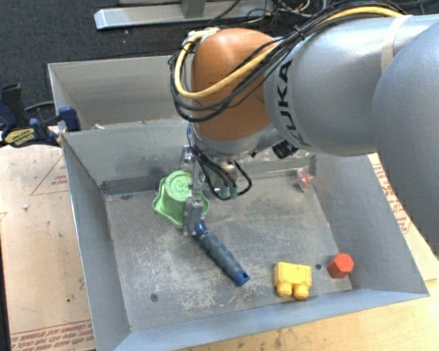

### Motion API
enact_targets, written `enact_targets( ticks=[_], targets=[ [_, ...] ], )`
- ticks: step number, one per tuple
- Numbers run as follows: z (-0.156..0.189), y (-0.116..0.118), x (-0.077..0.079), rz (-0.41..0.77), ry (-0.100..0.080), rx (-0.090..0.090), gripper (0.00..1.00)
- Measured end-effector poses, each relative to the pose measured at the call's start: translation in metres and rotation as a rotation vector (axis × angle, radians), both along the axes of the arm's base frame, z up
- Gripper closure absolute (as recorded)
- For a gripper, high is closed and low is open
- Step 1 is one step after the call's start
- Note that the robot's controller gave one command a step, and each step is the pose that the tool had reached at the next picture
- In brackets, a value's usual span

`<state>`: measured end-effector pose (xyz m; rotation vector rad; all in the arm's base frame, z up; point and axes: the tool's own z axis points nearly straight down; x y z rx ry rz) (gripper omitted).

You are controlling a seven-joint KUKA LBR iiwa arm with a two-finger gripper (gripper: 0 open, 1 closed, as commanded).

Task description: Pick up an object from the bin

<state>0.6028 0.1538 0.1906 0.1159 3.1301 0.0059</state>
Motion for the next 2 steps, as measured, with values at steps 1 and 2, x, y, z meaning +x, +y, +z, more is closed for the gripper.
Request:
enact_targets(
  ticks=[1,2],
  targets=[
    [-0.024,0.031,0.006,-0.056,0.008,-0.001,1.0],
    [0.152,-0.003,0.0,0.188,-0.003,-0.003,1.0]
  ],
)
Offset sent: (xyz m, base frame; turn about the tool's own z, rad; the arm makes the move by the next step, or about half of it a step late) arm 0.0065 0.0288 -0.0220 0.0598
